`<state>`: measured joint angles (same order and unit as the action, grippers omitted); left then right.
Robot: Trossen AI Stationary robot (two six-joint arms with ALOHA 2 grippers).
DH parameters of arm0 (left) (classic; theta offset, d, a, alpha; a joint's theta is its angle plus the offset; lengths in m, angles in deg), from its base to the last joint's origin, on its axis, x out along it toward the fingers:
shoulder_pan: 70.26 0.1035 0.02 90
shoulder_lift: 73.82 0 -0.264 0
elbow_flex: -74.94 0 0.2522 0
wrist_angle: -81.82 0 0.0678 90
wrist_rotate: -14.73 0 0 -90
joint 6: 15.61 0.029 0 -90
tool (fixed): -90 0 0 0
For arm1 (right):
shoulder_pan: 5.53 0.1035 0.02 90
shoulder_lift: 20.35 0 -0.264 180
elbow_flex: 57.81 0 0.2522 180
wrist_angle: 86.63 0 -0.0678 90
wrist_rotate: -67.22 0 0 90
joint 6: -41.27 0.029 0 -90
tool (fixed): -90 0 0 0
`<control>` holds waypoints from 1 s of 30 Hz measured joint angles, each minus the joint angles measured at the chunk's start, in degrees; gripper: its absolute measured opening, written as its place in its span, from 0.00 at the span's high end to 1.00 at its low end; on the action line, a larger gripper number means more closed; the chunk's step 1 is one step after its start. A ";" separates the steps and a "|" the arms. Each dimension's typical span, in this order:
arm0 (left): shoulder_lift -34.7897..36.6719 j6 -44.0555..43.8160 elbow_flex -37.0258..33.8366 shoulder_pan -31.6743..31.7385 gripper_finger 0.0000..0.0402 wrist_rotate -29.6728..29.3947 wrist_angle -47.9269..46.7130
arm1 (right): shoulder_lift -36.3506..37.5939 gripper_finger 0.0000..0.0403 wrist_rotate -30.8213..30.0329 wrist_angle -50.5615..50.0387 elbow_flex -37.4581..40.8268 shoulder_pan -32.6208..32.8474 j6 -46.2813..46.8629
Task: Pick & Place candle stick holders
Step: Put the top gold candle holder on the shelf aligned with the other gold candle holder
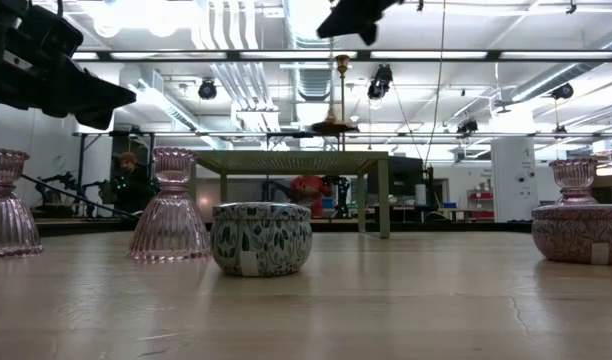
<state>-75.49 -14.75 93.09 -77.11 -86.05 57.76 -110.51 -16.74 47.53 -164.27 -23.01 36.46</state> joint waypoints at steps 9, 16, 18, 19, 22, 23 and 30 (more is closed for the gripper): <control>0.02 -0.02 0.00 0.00 0.96 0.00 0.02 | -12.18 0.97 -0.12 0.99 -13.03 -2.93 -1.61; 0.00 -0.02 0.00 0.00 0.96 0.00 0.02 | -19.64 0.97 -0.21 1.00 -21.69 -6.99 -0.10; 0.00 0.00 0.00 0.00 0.96 0.00 0.02 | -21.58 0.97 -0.27 1.00 -23.88 -7.68 2.39; 0.00 0.00 0.00 0.00 0.96 0.00 0.02 | -22.42 0.97 -0.43 0.92 -24.63 -7.96 3.65; 0.01 -0.01 0.00 0.00 0.96 0.00 0.02 | -24.53 0.97 -5.98 0.41 -26.30 -8.09 4.80; 0.02 -0.01 0.00 0.00 0.96 0.00 0.02 | -25.10 0.97 -8.68 -0.18 -26.80 -8.06 4.65; 0.01 0.00 0.00 0.00 0.96 0.00 0.02 | -25.60 0.97 -15.19 0.75 -25.66 -8.50 4.74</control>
<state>-75.47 -14.75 93.09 -77.11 -86.05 57.78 -136.11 -31.93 48.28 -189.93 -31.51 41.21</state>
